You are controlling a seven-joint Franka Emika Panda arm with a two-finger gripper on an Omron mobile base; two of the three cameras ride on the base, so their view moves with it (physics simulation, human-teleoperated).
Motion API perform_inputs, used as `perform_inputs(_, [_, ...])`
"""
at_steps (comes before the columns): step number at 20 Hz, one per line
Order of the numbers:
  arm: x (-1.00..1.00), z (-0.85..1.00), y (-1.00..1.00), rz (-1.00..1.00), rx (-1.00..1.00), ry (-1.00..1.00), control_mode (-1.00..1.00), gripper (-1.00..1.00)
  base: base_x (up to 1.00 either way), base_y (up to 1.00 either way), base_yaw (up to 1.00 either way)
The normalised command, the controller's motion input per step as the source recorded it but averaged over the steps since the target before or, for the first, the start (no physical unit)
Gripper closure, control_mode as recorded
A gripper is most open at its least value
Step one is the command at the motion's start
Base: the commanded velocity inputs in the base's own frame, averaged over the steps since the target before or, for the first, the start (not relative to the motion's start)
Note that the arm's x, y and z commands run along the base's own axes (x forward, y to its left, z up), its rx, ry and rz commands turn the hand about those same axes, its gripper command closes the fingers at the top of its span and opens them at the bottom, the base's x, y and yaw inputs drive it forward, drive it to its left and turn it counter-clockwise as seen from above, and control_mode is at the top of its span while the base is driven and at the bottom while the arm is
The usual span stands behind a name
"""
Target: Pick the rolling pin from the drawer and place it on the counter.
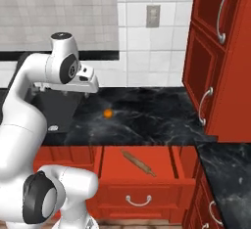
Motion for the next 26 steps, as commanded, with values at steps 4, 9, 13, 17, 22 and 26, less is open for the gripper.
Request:
perform_inputs(4, [0.0, 0.0, 0.0, 0.0, 0.0, 0.0, 1.0, -1.0, -0.18, 0.5, -0.44])
perform_inputs(9, [0.0, 0.0, 0.0, 0.0, 0.0, 0.0, 1.0, -1.0, -0.07, 0.33, -0.45])
perform_inputs(13, [0.0, 0.0, 0.0, 0.0, 0.0, 0.0, 1.0, -1.0, 0.0, 0.28, -0.48])
perform_inputs(17, [0.0, 0.0, 0.0, 0.0, 0.0, 0.0, 1.0, -1.0, 0.0, 0.32, -0.49])
perform_inputs(22, [0.0, 0.0, 0.0, 0.0, 0.0, 0.0, 1.0, -1.0, -0.11, 0.29, -0.51])
perform_inputs(26, [0.0, 0.0, 0.0, 0.0, 0.0, 0.0, 1.0, -1.0, -0.41, 0.14, -0.5])
